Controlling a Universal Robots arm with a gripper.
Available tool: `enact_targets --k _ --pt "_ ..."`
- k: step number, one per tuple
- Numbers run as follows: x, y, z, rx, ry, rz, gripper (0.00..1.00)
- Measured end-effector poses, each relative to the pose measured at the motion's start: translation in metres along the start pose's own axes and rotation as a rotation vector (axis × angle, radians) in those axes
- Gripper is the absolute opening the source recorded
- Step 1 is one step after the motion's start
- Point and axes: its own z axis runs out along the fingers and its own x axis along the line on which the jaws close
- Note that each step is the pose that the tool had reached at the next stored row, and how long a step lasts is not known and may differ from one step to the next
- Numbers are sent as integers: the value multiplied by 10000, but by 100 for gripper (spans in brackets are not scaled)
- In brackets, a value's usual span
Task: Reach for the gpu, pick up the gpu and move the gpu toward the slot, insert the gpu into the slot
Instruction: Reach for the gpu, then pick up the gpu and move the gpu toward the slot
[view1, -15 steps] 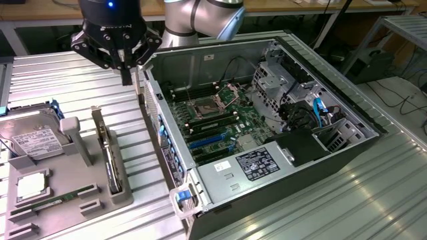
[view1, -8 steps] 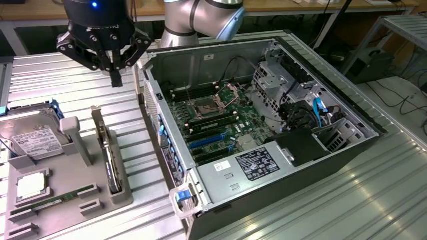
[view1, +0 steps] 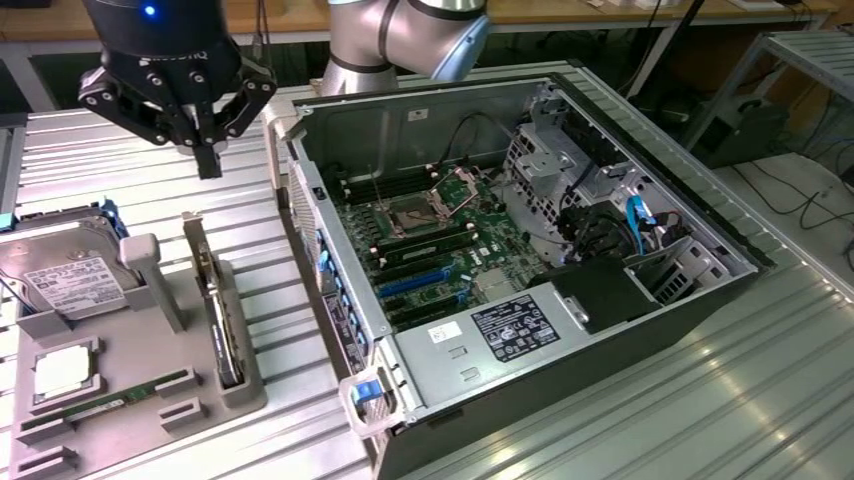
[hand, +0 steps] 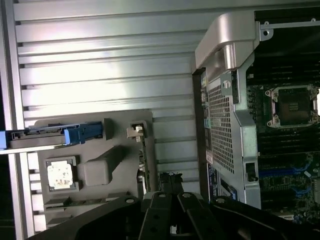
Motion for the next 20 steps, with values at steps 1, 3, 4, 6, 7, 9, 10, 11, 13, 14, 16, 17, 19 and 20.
enact_targets --k 1,3,4,6,7,9,10,11,13,14,16,17,19,20 --pt "25 -2 -1 0 0 -1 11" --pt "97 -7 -2 0 0 -2 11" --pt "117 -9 -4 1 1 -2 11" --pt "164 -13 -5 1 1 -3 11" --pt "186 -14 -5 0 0 -3 11" --pt "212 -16 -6 0 1 -1 11" --pt "213 -16 -6 0 1 -2 11" --pt "214 -16 -6 0 0 -2 11" --pt "215 -16 -6 0 0 -2 11" --pt "215 -16 -6 0 0 -2 11" --pt "215 -16 -6 0 0 -2 11" --pt "214 -16 -6 0 0 -2 11" --pt "215 -16 -6 0 0 -2 11" --pt "214 -16 -6 0 0 -2 11"
